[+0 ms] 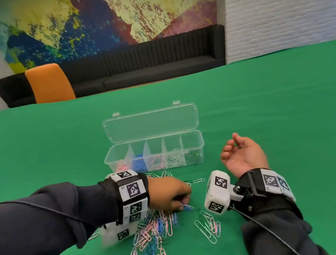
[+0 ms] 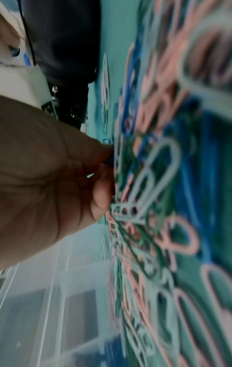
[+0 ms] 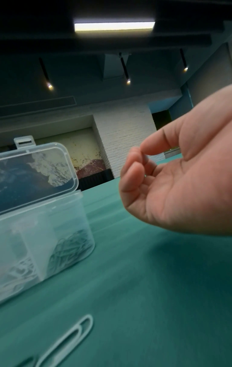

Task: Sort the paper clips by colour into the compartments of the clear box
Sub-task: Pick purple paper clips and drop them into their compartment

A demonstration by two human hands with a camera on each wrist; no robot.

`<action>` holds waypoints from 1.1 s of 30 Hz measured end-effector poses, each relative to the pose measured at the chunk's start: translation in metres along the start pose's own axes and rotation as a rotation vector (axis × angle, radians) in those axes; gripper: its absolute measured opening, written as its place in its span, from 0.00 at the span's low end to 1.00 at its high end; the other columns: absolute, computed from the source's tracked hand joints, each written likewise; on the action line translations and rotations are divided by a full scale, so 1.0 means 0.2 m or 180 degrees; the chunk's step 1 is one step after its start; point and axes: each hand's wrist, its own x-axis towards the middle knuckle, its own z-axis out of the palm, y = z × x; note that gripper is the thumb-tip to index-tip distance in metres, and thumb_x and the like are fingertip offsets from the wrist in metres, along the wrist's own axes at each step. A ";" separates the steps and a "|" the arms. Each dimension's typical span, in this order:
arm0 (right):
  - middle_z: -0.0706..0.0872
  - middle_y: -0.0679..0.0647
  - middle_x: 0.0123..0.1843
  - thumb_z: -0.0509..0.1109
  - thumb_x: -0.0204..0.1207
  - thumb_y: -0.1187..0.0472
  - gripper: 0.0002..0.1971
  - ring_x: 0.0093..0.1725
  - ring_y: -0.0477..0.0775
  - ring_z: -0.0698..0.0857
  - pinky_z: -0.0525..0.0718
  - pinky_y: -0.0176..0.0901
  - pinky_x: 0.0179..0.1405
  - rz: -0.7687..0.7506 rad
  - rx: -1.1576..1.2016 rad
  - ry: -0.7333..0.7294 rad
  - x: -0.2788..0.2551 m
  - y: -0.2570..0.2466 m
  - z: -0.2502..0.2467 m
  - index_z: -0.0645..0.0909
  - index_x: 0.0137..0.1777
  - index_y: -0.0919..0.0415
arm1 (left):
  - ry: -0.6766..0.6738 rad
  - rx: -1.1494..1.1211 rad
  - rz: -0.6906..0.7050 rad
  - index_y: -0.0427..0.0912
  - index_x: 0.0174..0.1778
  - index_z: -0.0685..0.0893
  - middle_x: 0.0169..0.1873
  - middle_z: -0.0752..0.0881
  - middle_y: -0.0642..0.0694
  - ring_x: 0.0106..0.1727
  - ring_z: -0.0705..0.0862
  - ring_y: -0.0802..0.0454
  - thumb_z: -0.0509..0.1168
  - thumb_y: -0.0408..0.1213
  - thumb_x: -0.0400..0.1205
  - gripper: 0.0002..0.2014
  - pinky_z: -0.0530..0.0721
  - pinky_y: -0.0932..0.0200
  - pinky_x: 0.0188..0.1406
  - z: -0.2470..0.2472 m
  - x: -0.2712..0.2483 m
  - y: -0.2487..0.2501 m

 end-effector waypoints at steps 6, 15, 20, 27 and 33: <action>0.72 0.51 0.31 0.56 0.81 0.63 0.08 0.28 0.48 0.69 0.69 0.33 0.21 0.0123 -0.0381 0.0015 -0.01 0.08 0.02 0.75 0.43 0.57 | 0.0567 -0.0732 -0.0379 0.41 0.47 0.82 0.32 0.77 0.60 0.31 0.75 0.70 0.67 0.35 0.80 0.02 0.71 0.78 0.34 -0.03 -0.03 -0.13; 0.73 0.52 0.31 0.58 0.79 0.63 0.08 0.26 0.49 0.72 0.71 0.30 0.16 0.0496 -0.1078 -0.0075 -0.04 0.16 0.05 0.76 0.41 0.59 | 0.1041 -0.1745 -0.0579 0.51 0.38 0.79 0.32 0.80 0.56 0.31 0.77 0.64 0.69 0.33 0.79 0.09 0.78 0.72 0.35 -0.08 -0.07 -0.22; 0.76 0.54 0.28 0.58 0.78 0.63 0.08 0.21 0.49 0.75 0.74 0.31 0.17 0.0621 -0.1215 -0.0084 -0.03 0.19 0.05 0.77 0.40 0.59 | 0.1083 -0.1771 -0.0552 0.50 0.40 0.79 0.32 0.80 0.54 0.31 0.77 0.62 0.69 0.31 0.79 0.09 0.79 0.70 0.36 -0.13 -0.08 -0.26; 0.86 0.67 0.36 0.52 0.83 0.45 0.27 0.33 0.64 0.88 0.88 0.50 0.28 0.1434 -0.1241 -0.0684 -0.07 0.33 0.11 0.80 0.47 0.69 | 0.1807 -0.2490 -0.0227 0.47 0.44 0.77 0.35 0.83 0.49 0.32 0.81 0.56 0.68 0.24 0.78 0.12 0.82 0.60 0.41 -0.19 -0.03 -0.20; 0.85 0.68 0.31 0.50 0.85 0.46 0.29 0.25 0.62 0.87 0.86 0.45 0.20 0.1210 -0.0261 -0.0452 -0.06 0.30 0.10 0.78 0.45 0.73 | 0.1931 -0.2045 -0.0623 0.49 0.43 0.80 0.35 0.82 0.53 0.30 0.79 0.63 0.67 0.30 0.80 0.08 0.81 0.68 0.37 -0.12 -0.14 -0.27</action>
